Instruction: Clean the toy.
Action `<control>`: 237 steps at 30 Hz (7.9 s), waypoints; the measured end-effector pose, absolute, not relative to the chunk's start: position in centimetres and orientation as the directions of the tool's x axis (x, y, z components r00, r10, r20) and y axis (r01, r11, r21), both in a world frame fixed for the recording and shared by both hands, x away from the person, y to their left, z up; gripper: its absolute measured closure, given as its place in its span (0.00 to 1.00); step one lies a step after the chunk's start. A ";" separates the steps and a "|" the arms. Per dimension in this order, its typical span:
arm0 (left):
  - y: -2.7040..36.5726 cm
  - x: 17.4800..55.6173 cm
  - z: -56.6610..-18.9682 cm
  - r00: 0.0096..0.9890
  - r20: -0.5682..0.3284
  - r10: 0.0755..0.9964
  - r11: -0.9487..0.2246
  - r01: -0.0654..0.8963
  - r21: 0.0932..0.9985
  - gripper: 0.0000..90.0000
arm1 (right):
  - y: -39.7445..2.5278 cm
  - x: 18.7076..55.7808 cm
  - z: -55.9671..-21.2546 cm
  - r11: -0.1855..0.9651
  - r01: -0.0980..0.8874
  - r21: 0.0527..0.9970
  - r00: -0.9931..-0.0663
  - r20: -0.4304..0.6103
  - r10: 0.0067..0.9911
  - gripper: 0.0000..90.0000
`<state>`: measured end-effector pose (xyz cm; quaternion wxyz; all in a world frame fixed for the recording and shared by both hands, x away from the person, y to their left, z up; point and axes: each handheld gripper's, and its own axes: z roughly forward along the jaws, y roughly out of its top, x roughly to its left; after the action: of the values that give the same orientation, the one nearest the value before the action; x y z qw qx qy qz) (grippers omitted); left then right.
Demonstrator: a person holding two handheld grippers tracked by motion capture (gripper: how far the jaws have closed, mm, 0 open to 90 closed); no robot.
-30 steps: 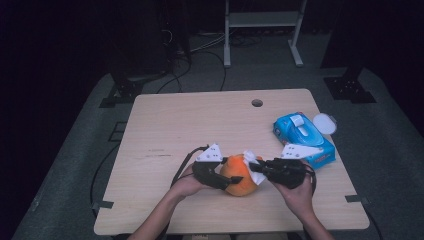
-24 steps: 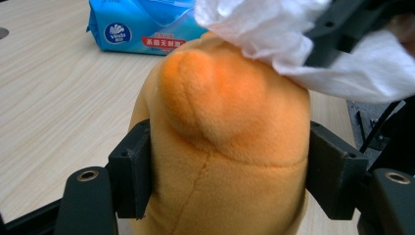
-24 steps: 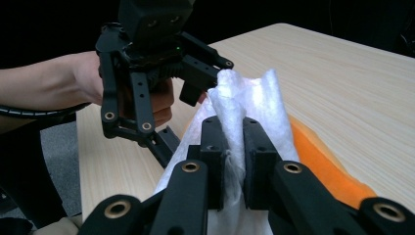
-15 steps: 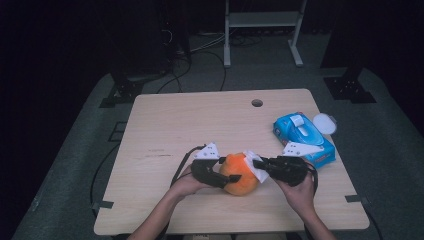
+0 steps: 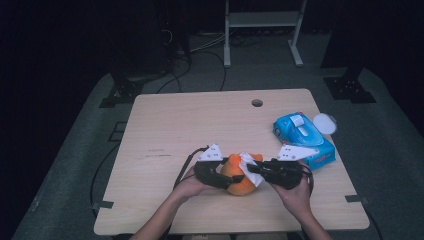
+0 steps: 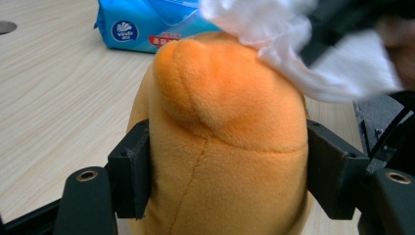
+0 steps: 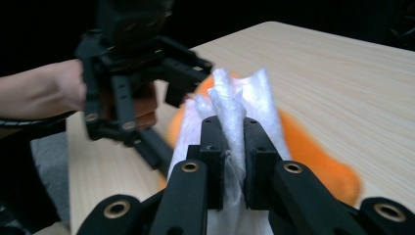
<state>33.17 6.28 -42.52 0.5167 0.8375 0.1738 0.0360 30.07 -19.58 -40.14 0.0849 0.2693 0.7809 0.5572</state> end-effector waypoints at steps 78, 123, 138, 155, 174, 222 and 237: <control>6.0 31.9 -42.4 0.984 0.023 0.176 -0.480 0.066 0.875 0.33 | -23.3 31.8 -41.2 0.214 0.503 0.837 -0.748 0.298 0.593 0.89; 4.4 31.5 -42.4 0.960 -0.010 0.280 -0.448 0.140 0.883 0.33 | -18.4 29.5 -38.7 0.239 0.351 0.905 -0.860 0.211 0.464 0.89; 5.1 32.9 -42.9 0.981 -0.030 0.192 -0.407 0.107 0.907 0.17 | -21.7 30.4 -40.0 0.195 0.432 0.880 -0.783 0.259 0.566 0.88; 5.7 34.8 -44.9 0.990 -0.057 0.131 -0.435 0.109 0.894 0.31 | -23.8 31.2 -40.6 0.123 0.506 0.854 -0.744 0.359 0.564 0.88; 8.9 34.6 -42.8 0.921 0.166 0.352 -0.588 0.080 0.805 0.34 | -21.1 37.5 -41.4 0.095 0.555 0.827 -0.722 0.421 0.548 0.88; 8.3 31.8 -41.6 0.981 -0.062 0.182 -0.542 0.152 0.826 0.22 | -21.1 31.3 -42.0 0.266 0.539 0.799 -0.805 0.396 0.443 0.87; 5.3 33.0 -41.6 0.991 -0.070 0.113 -0.603 0.124 0.788 0.14 | -21.2 30.7 -42.8 0.334 0.525 0.782 -0.834 0.397 0.382 0.86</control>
<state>32.95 5.29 -41.65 0.4408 0.8952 0.0660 -0.0064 30.67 -21.16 -42.82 -0.0710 0.2788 0.8136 0.5052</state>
